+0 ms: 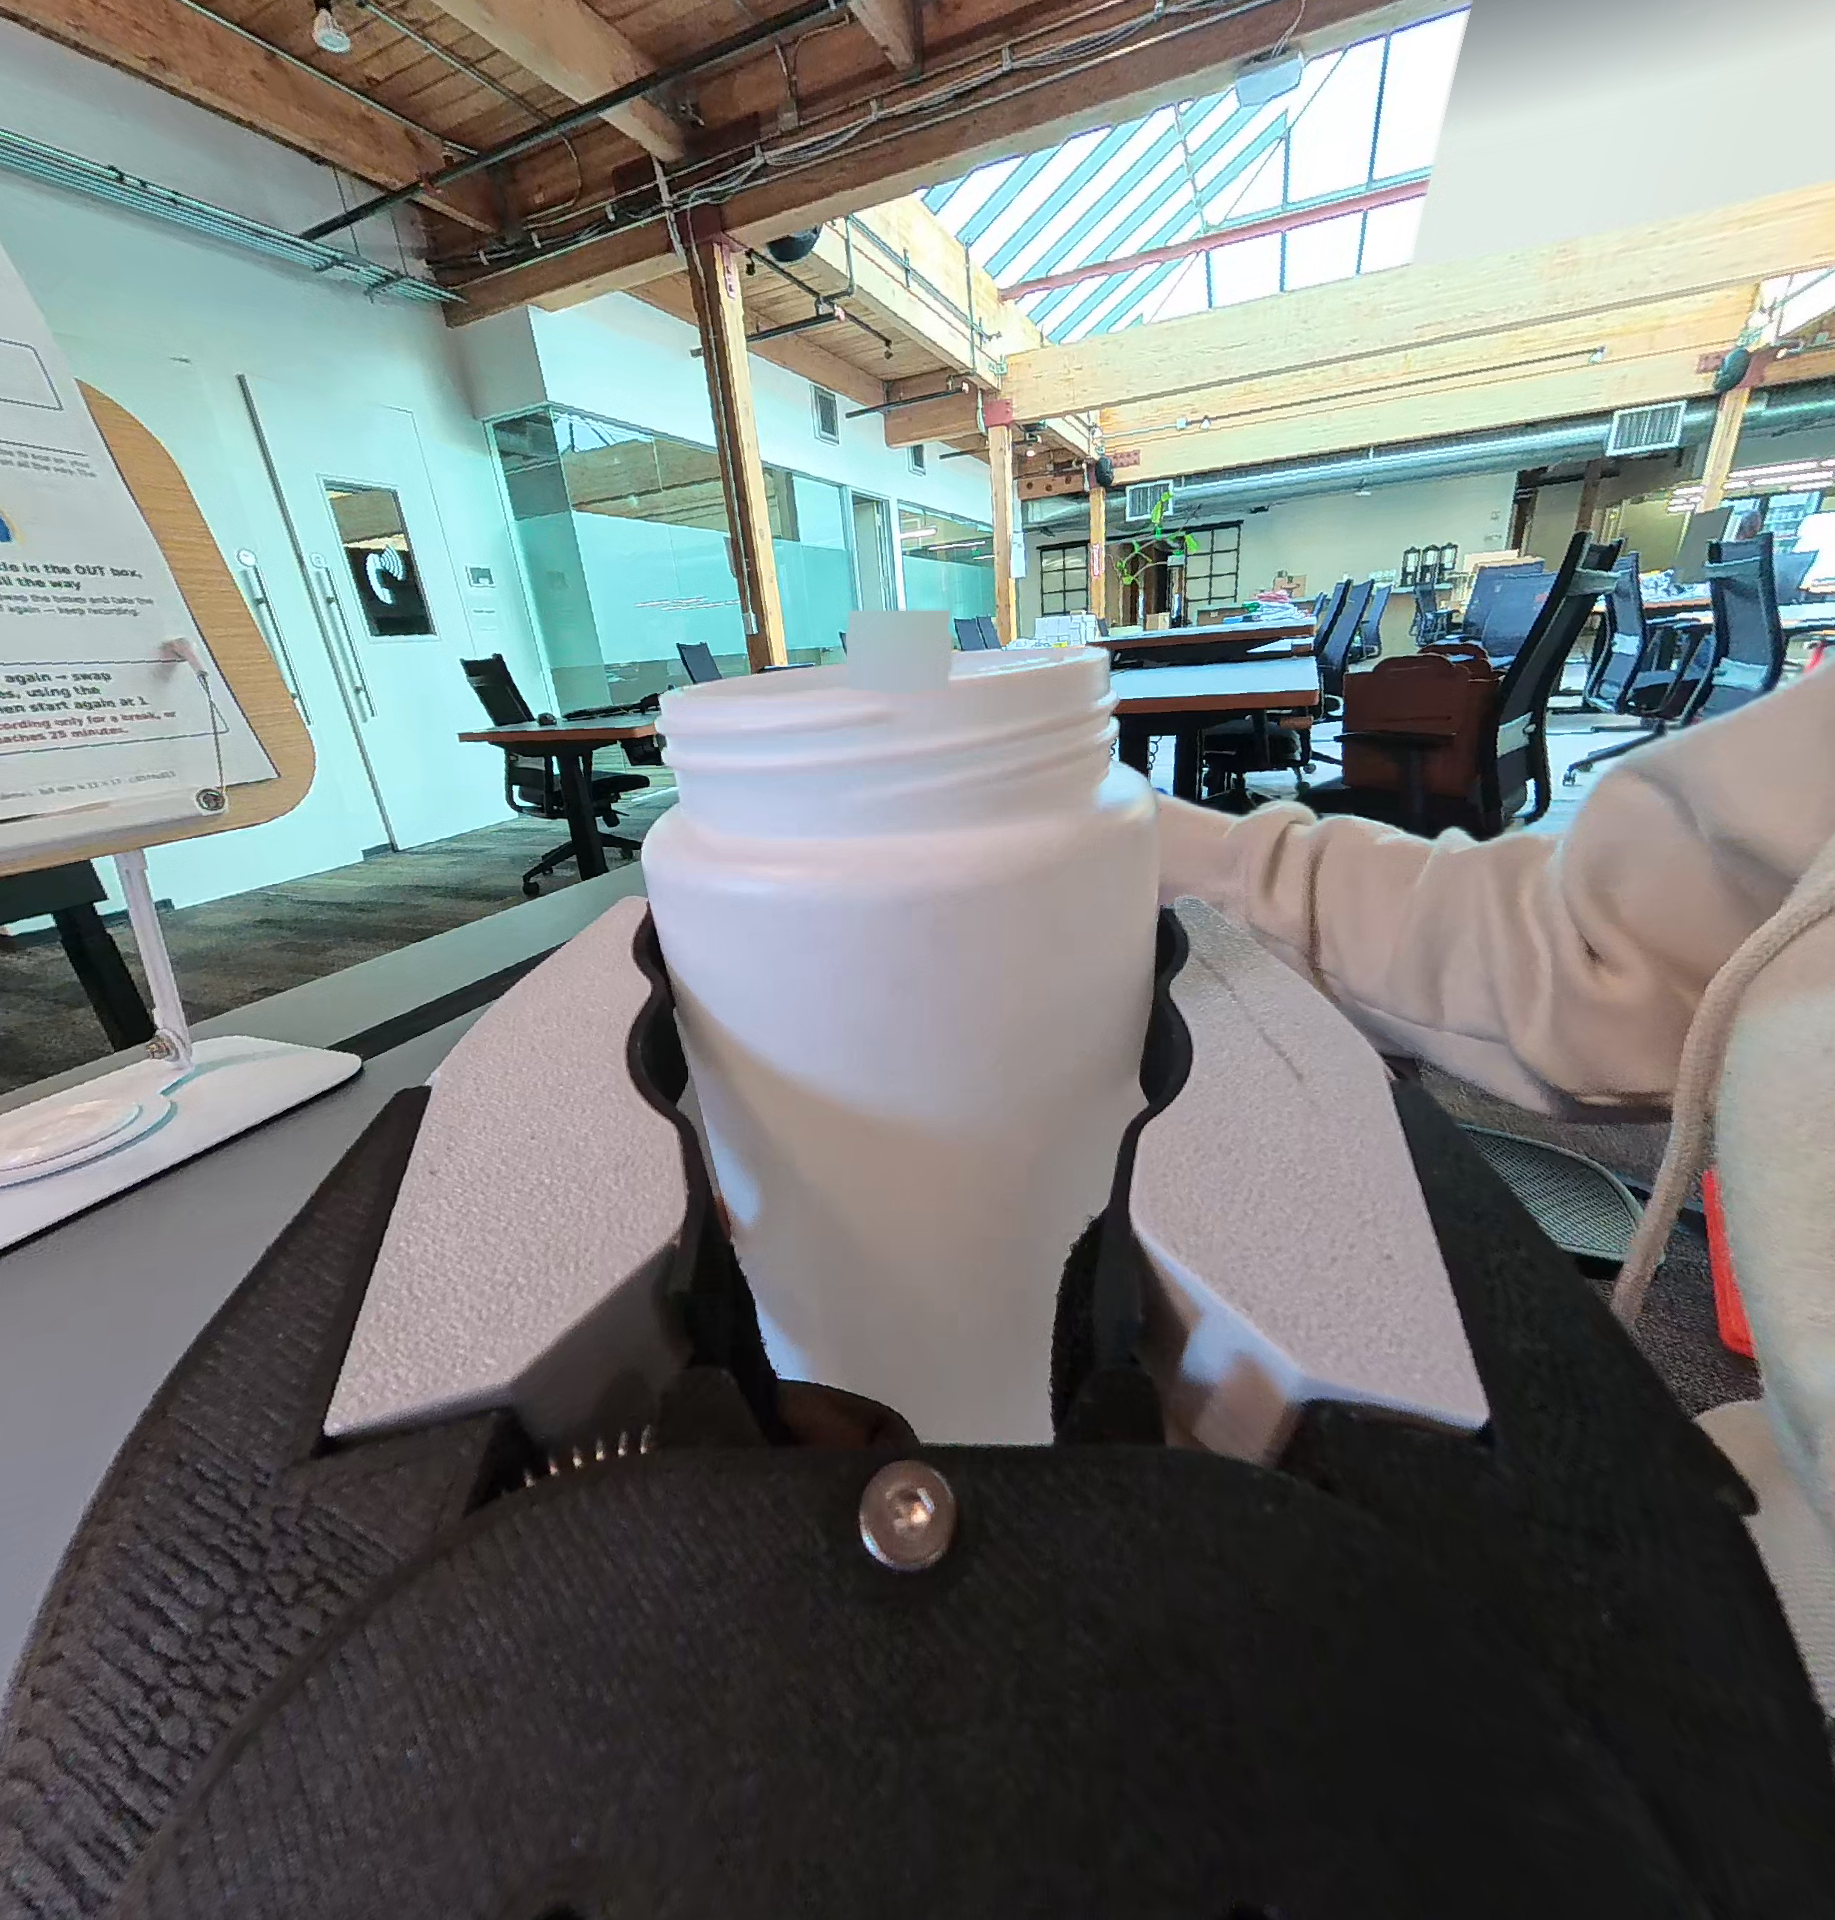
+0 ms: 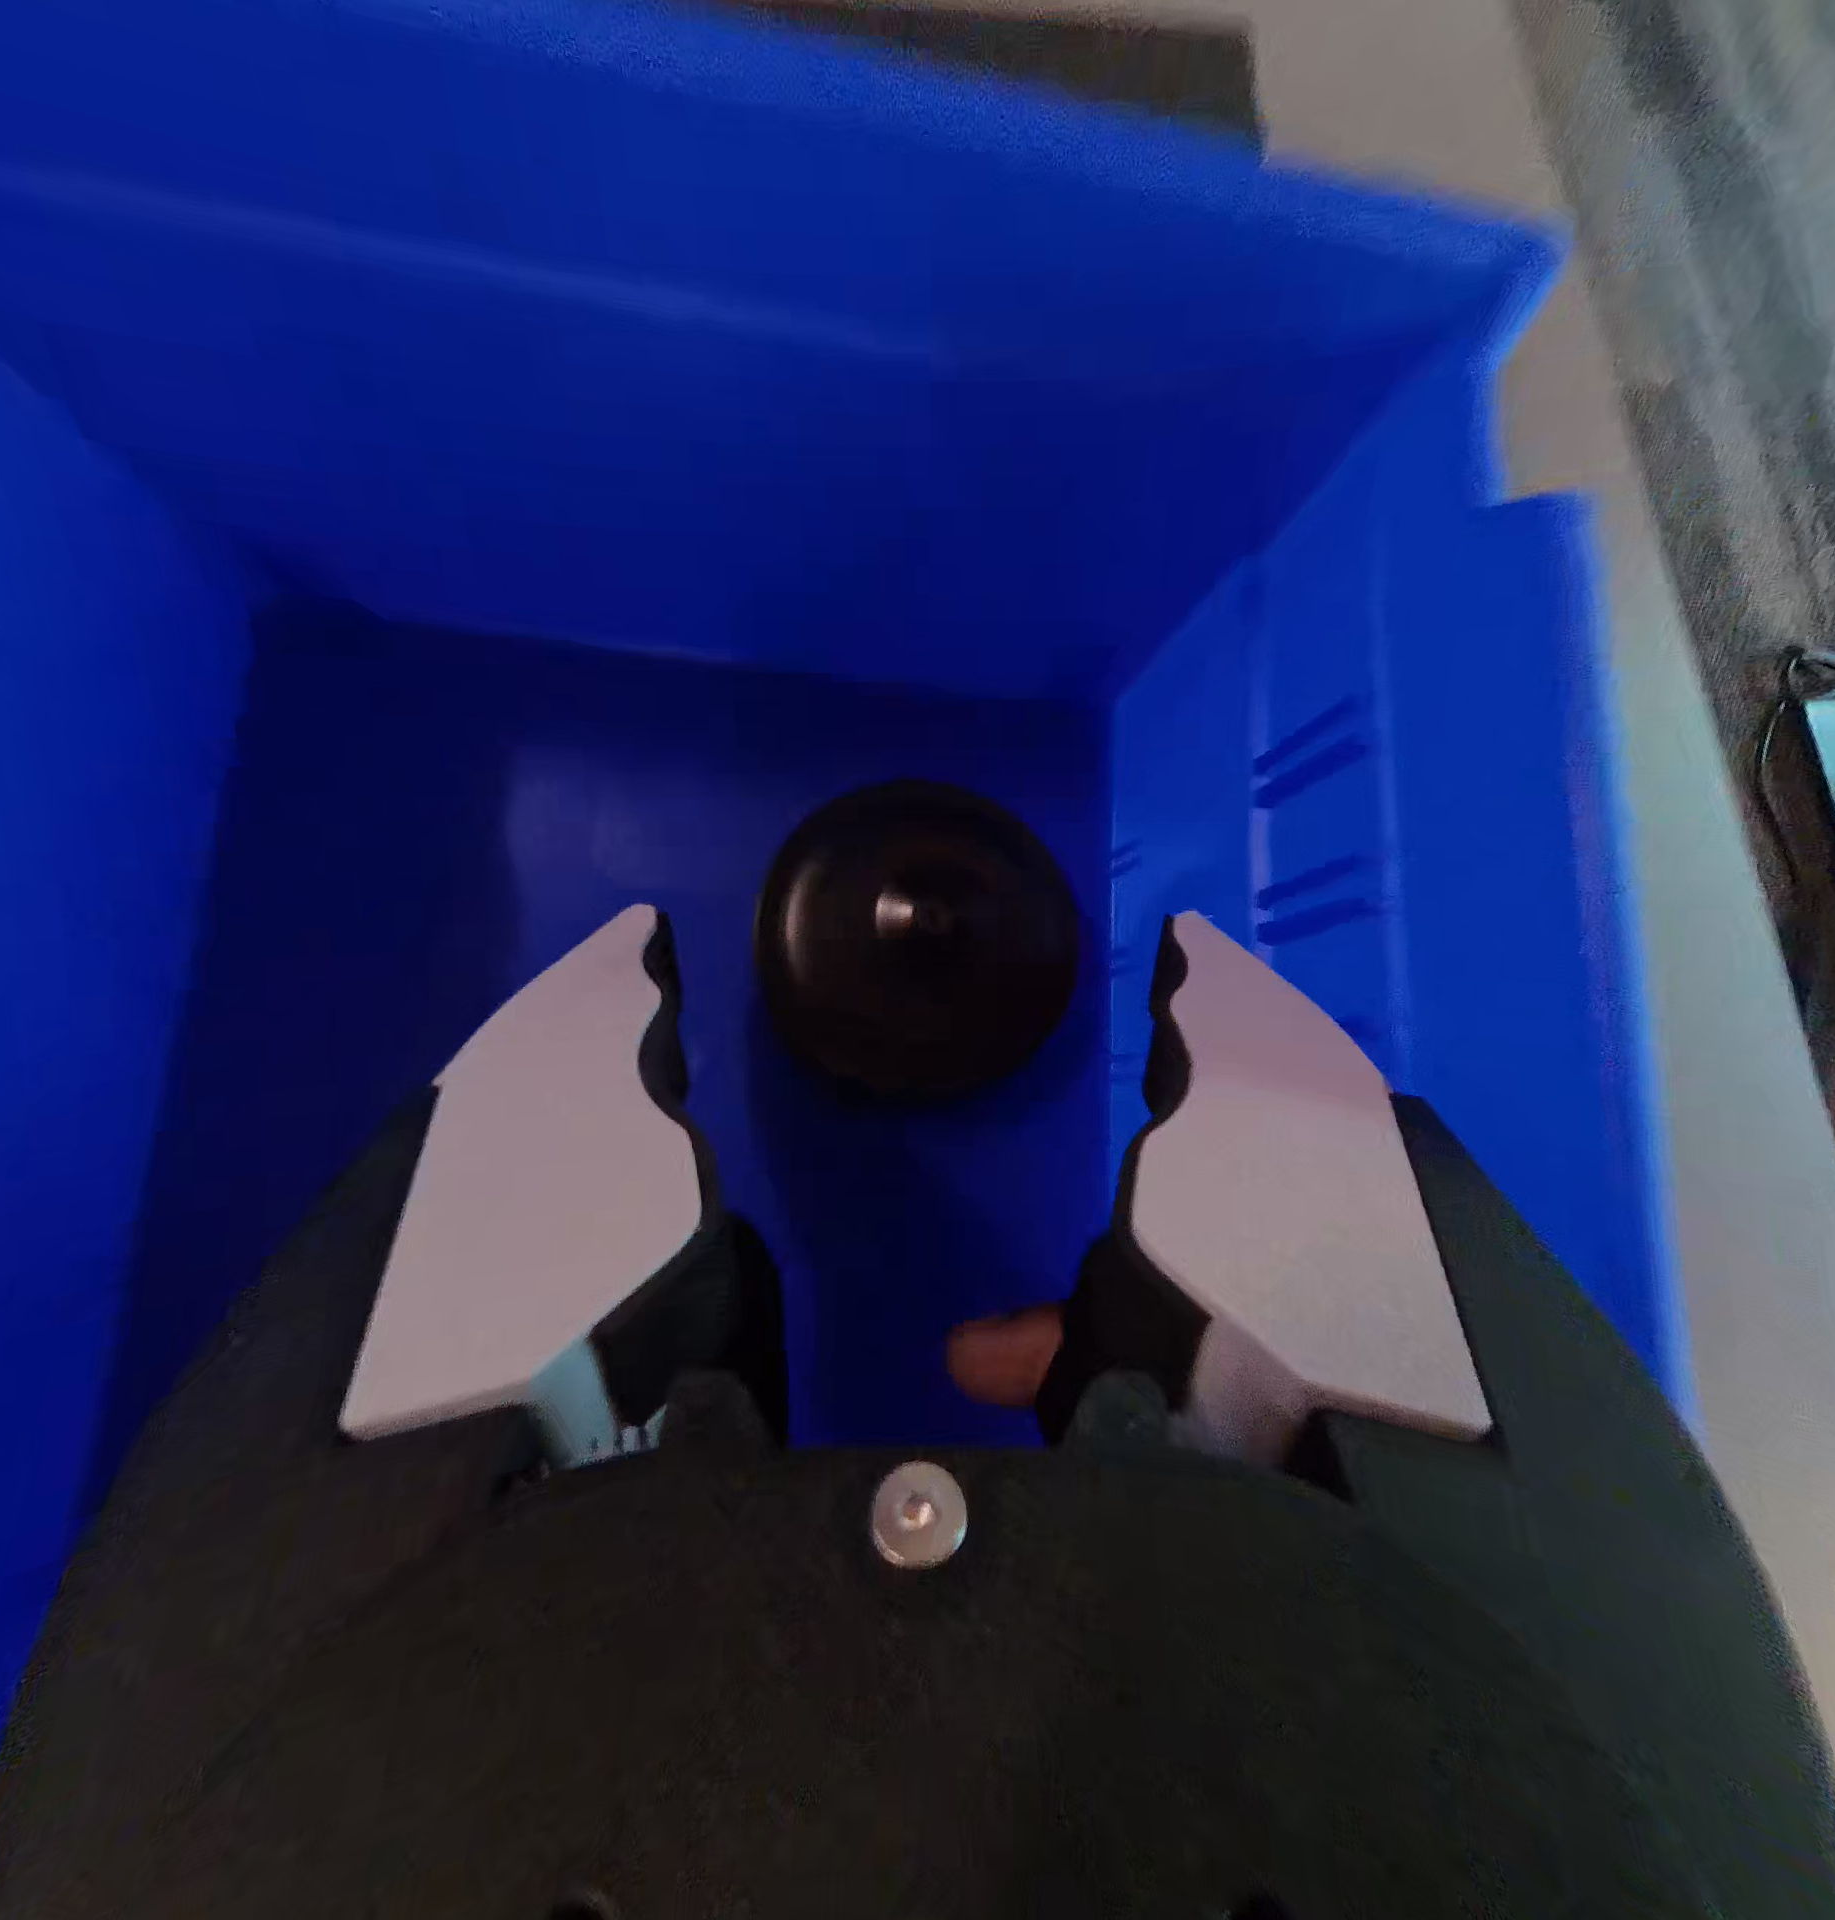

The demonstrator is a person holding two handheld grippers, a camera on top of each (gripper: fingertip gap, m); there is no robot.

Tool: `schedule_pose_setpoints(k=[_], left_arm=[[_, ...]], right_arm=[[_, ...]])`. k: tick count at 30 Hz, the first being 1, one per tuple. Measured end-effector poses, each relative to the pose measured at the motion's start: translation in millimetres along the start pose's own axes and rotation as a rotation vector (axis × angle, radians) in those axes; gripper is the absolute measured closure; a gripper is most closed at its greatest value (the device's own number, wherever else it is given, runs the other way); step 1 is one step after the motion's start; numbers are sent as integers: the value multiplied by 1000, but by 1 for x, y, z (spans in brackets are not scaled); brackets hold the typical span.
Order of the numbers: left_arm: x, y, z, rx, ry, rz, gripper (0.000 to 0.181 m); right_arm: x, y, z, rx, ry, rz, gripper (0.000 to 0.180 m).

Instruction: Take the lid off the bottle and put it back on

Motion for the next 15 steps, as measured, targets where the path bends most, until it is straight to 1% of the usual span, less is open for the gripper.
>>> schedule_pose_setpoints(k=[2,4,5,6,7,9,10,11,12,13,15], left_arm=[[0,0,0,0,0,-1,93],[0,0,1,0,0,-2,93],[0,0,1,0,0,-2,93],[0,0,1,-1,-1,-1,93],[0,0,1,-1,-1,-1,93],[0,0,1,-1,0,-1,93],[0,0,1,-1,0,-1,93],[0,0,1,-2,-1,-1,93],[0,0,1,-2,-1,-1,93],[0,1,0,-2,-2,-1,93],[0,0,0,-2,-2,-1,93]], right_arm=[[-10,3,-28,-8,-131,24,88],[-21,11,-69,-25,-298,15,91],[-27,21,-94,-71,-399,-15,94],[-32,37,-122,-164,-506,-63,102],[-34,60,-153,-324,-611,-148,113],[-22,120,-223,-784,-767,-434,139],[-8,148,-256,-983,-800,-609,146],[10,174,-284,-1122,-810,-803,151],[29,197,-305,-1196,-806,-1005,153],[46,217,-320,-1211,-797,-1190,156],[68,254,-335,-1151,-758,-1439,156]])
Point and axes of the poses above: each gripper's, where its closed fingertips meet, z out along the fingers, x out of its underside, y = z × x across the jaws, the point moved 7 cm from there along -z, back along the fingers, and after that the axes turned 4 degrees about y, right-handed, at the moved point
